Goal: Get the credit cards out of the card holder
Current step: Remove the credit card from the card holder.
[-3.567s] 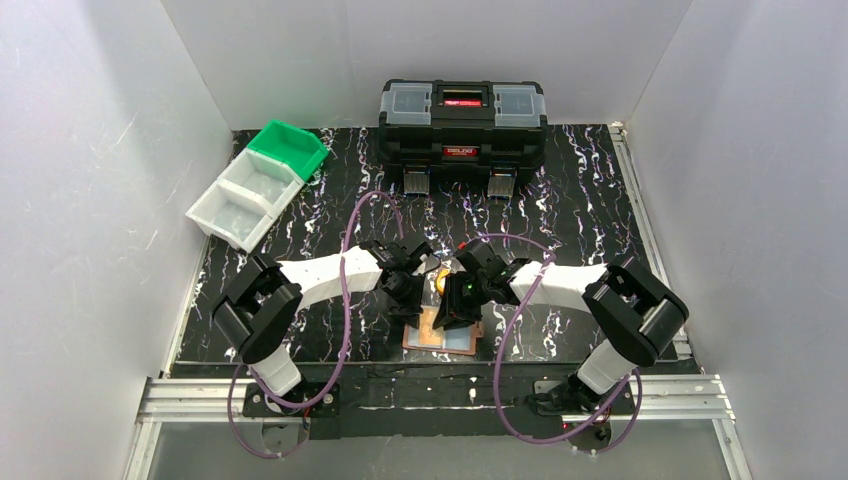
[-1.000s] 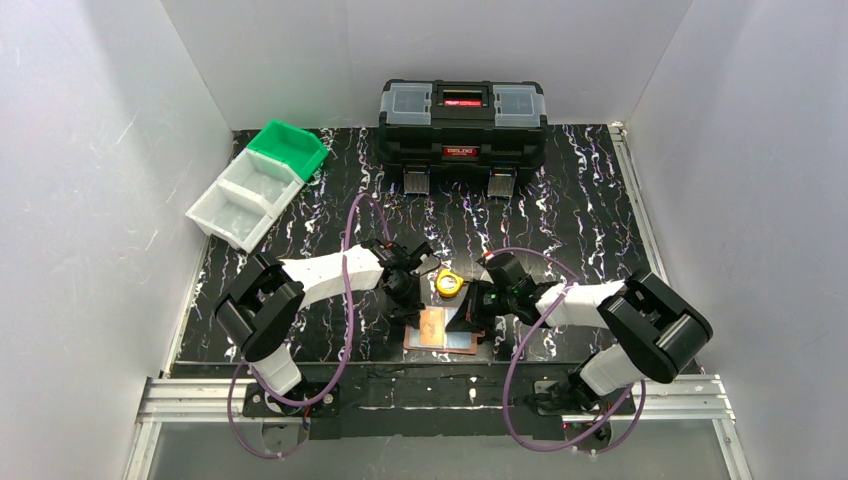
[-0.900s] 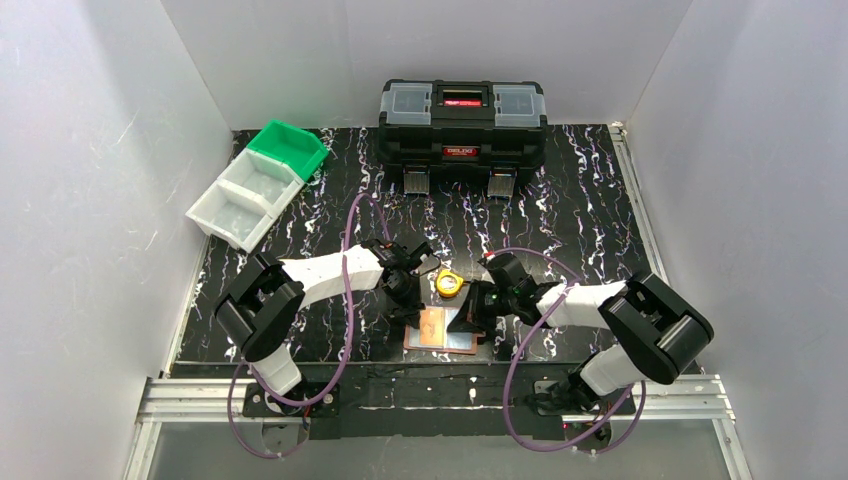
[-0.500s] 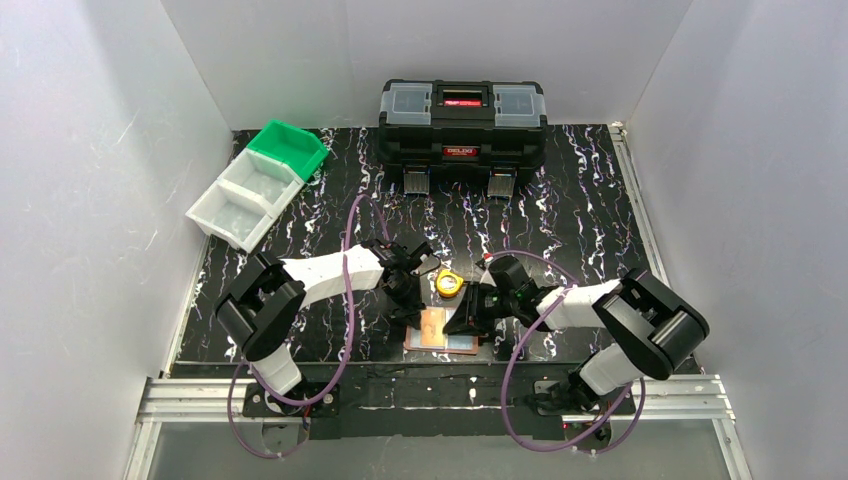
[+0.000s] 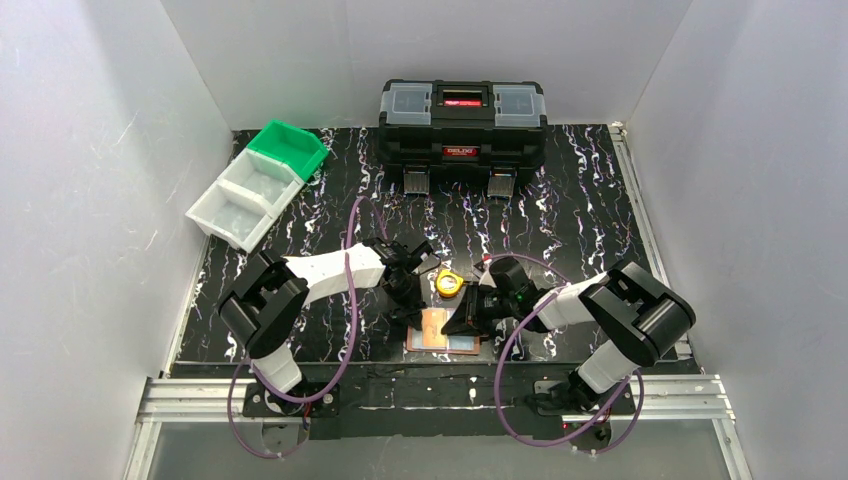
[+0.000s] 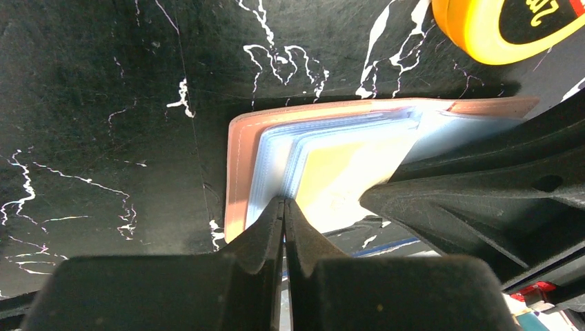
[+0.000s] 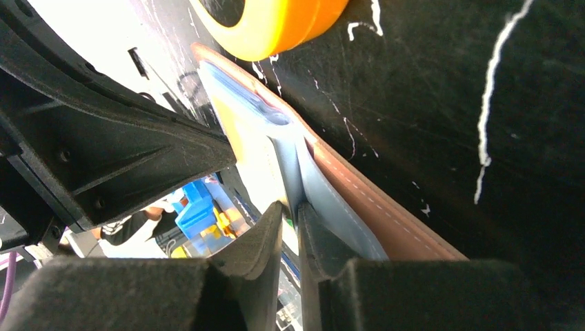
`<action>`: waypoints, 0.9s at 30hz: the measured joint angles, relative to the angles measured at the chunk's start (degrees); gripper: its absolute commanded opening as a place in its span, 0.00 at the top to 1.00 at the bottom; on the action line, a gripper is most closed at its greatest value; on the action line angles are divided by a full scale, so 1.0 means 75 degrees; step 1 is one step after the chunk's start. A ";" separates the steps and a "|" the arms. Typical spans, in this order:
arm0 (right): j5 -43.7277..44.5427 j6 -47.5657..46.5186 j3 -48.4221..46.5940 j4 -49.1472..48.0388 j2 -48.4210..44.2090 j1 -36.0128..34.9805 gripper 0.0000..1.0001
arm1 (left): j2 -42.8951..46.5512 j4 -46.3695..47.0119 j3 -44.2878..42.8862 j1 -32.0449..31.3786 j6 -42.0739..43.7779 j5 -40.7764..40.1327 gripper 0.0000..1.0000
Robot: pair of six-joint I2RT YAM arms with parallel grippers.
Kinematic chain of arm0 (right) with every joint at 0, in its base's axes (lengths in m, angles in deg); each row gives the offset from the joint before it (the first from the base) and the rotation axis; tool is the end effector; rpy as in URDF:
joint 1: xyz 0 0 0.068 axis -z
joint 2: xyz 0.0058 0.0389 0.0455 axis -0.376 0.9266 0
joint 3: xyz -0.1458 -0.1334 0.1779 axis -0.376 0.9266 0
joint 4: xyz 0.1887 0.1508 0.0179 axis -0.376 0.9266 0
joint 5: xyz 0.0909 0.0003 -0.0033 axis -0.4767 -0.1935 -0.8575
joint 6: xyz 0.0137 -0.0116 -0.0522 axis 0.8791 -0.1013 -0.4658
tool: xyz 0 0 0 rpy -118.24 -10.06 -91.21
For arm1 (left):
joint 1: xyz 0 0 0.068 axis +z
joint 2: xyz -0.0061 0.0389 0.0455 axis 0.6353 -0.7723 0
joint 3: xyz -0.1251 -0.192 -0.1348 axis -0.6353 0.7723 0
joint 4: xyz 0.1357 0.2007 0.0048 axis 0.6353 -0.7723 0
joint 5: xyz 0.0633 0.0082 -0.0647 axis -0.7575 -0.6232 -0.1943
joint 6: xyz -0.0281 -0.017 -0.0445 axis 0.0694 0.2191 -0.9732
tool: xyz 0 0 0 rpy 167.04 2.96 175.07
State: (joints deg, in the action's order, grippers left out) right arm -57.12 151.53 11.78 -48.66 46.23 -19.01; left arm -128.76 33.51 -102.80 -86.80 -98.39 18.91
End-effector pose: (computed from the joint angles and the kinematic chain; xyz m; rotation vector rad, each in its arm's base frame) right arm 0.1670 0.1720 0.1150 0.1923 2.6806 1.4445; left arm 0.1965 -0.2246 0.1660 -0.1151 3.0329 -0.5849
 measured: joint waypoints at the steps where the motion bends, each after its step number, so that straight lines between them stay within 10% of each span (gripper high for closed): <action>1: -0.0012 0.0026 0.0041 -0.0076 0.0012 0.0015 0.80 | -0.0009 -0.0006 -0.0003 0.0000 -0.0020 0.0003 1.00; 18: 0.0047 0.0184 0.0475 -0.0481 -0.0256 0.0099 0.90 | 0.0003 0.0157 0.0160 0.0111 -0.0536 0.0265 1.00; 27: 0.0061 0.0198 0.0612 -0.0516 -0.0391 0.0181 0.73 | 0.0055 0.0341 0.0309 0.0166 -0.0664 0.0420 1.00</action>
State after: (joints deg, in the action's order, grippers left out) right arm -56.66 153.01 16.37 -52.52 43.30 -17.66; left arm -128.34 36.06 -100.49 -85.55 -103.37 22.06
